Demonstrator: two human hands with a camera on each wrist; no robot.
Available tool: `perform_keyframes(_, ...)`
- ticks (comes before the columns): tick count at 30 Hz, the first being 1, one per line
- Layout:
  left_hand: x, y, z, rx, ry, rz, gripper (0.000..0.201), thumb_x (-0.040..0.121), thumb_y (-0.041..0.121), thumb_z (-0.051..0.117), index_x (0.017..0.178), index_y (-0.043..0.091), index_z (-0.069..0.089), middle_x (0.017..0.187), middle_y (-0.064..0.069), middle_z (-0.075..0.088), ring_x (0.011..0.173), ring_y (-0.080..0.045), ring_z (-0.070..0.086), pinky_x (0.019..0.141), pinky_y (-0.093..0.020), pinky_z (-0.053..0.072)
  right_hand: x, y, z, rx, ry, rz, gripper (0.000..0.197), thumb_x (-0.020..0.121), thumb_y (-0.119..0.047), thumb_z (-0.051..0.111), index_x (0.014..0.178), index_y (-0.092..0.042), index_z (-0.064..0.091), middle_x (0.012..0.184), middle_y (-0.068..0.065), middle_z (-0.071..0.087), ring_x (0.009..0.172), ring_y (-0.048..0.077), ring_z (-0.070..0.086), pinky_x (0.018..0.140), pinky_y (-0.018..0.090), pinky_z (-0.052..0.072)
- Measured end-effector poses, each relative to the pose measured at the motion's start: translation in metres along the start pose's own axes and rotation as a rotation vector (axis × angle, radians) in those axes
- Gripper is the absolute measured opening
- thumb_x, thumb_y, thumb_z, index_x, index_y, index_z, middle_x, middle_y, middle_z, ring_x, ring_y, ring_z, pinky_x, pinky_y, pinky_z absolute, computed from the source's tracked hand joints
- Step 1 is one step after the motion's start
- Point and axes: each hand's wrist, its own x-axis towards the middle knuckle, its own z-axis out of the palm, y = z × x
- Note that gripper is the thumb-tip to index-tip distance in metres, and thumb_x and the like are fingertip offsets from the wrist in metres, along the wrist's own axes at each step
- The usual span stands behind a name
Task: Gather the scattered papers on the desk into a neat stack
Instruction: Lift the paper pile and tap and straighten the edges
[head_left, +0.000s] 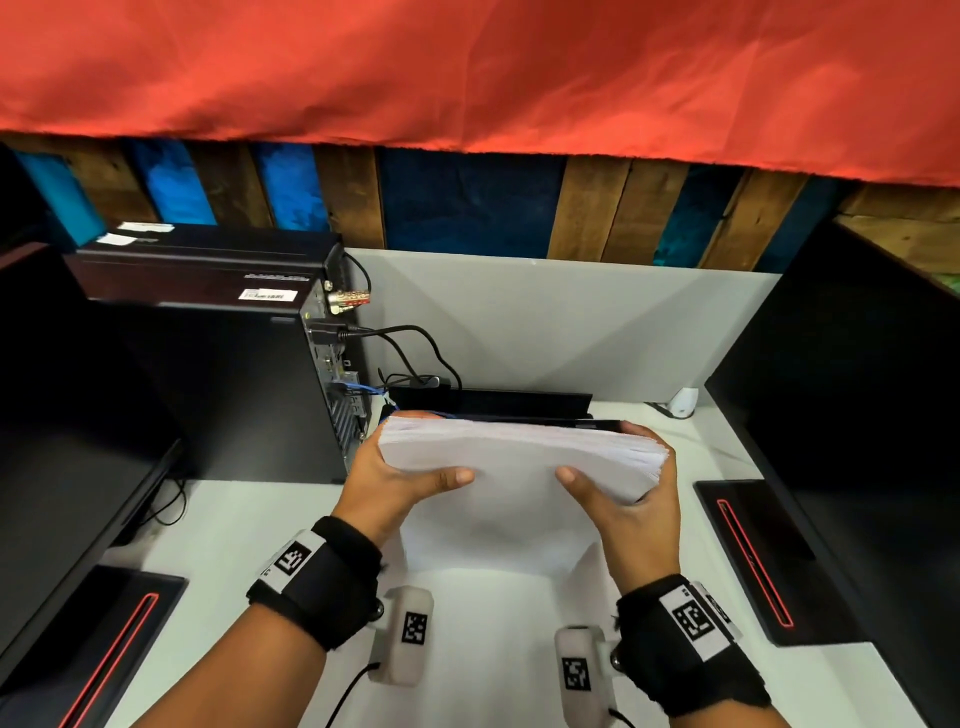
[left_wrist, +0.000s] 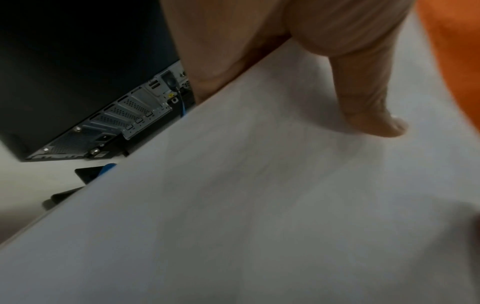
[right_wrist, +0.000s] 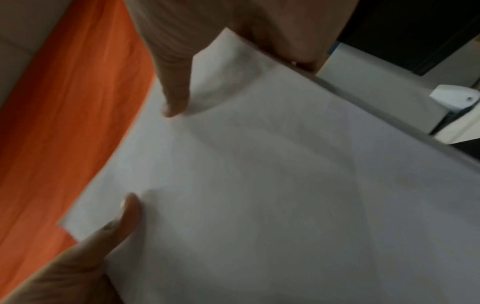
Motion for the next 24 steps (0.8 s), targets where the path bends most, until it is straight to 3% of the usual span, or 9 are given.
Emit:
perform_keyframes(2,-0.0022,0.0002,0.0015,-0.008,-0.041,-0.021,0.081,0.036,0.024,0.094,0.108,0.006,0.063,0.104,-0.011,0.073,0.101,-0.026,0.068,0.08,-0.03,0.057,0.0004,-0.0016,-0.0017,0.043,-0.086,0.031,0.078,0.053,-0.016,0.092,0.121,-0.014,0.054,0.11,0.002,0.067,0.098,0.005,0.066,0.081,0.018,0.055)
perform_keyframes(4,-0.0028,0.0006,0.0019,-0.024,-0.061,-0.035,0.078,0.039,0.02,0.093,0.111,0.006,0.064,0.106,-0.01,0.073,0.102,-0.023,0.068,0.082,-0.03,0.057,-0.0005,-0.0023,-0.0023,0.053,-0.133,0.042,0.084,0.044,-0.026,0.09,0.12,-0.011,0.056,0.11,0.003,0.069,0.1,0.011,0.067,0.083,0.025,0.056)
perform_keyframes(9,-0.0011,-0.0022,0.0001,-0.017,-0.061,-0.036,0.079,0.039,0.022,0.093,0.109,0.002,0.063,0.104,-0.013,0.072,0.101,-0.027,0.068,0.078,-0.03,0.057,0.0026,0.0022,-0.0045,0.129,-0.127,0.06,0.095,0.034,-0.034,0.088,0.119,-0.006,0.057,0.103,0.001,0.069,0.094,0.007,0.068,0.073,0.014,0.053)
perform_keyframes(11,-0.0026,-0.0032,0.0002,-0.036,-0.073,-0.045,0.076,0.042,0.017,0.09,0.112,0.005,0.064,0.107,-0.011,0.072,0.103,-0.025,0.068,0.081,-0.03,0.057,0.0027,0.0027,-0.0026,0.102,-0.183,0.076,0.092,0.034,-0.031,0.089,0.119,-0.01,0.059,0.106,0.003,0.071,0.097,0.012,0.068,0.073,0.017,0.054)
perform_keyframes(13,-0.0019,-0.003,-0.0022,-0.035,-0.073,-0.041,0.081,0.04,0.024,0.094,0.114,0.008,0.064,0.109,-0.01,0.072,0.105,-0.023,0.068,0.085,-0.032,0.056,0.0045,0.0058,-0.0033,0.111,-0.188,0.075,0.087,0.036,-0.027,0.086,0.117,-0.011,0.06,0.106,0.003,0.071,0.099,0.015,0.068,0.074,0.019,0.054)
perform_keyframes(15,-0.0007,-0.0027,-0.0038,-0.027,-0.063,-0.037,0.085,0.033,0.033,0.096,0.109,0.008,0.064,0.105,-0.011,0.073,0.1,-0.023,0.069,0.08,-0.03,0.057,0.0072,0.0074,-0.0055,0.129,-0.167,0.087,0.088,0.034,-0.03,0.087,0.115,-0.007,0.06,0.104,0.007,0.071,0.097,0.021,0.068,0.074,0.021,0.055)
perform_keyframes(20,-0.0014,-0.0009,-0.0022,-0.048,-0.069,-0.04,0.085,0.031,0.033,0.096,0.107,0.011,0.066,0.104,-0.008,0.074,0.099,-0.02,0.07,0.077,-0.026,0.057,0.0069,0.0024,-0.0032,0.127,-0.219,0.114,0.079,0.033,-0.024,0.083,0.11,-0.012,0.065,0.098,-0.001,0.074,0.089,0.01,0.07,0.067,0.017,0.054)
perform_keyframes(24,-0.0028,-0.0012,-0.0014,-0.038,-0.076,-0.05,0.085,0.028,0.036,0.096,0.105,0.013,0.066,0.102,-0.008,0.074,0.097,-0.02,0.07,0.076,-0.027,0.057,0.0049,0.0025,-0.0032,0.151,-0.206,0.132,0.084,0.031,-0.035,0.093,0.108,-0.013,0.066,0.098,0.001,0.075,0.092,0.016,0.071,0.069,0.019,0.055)
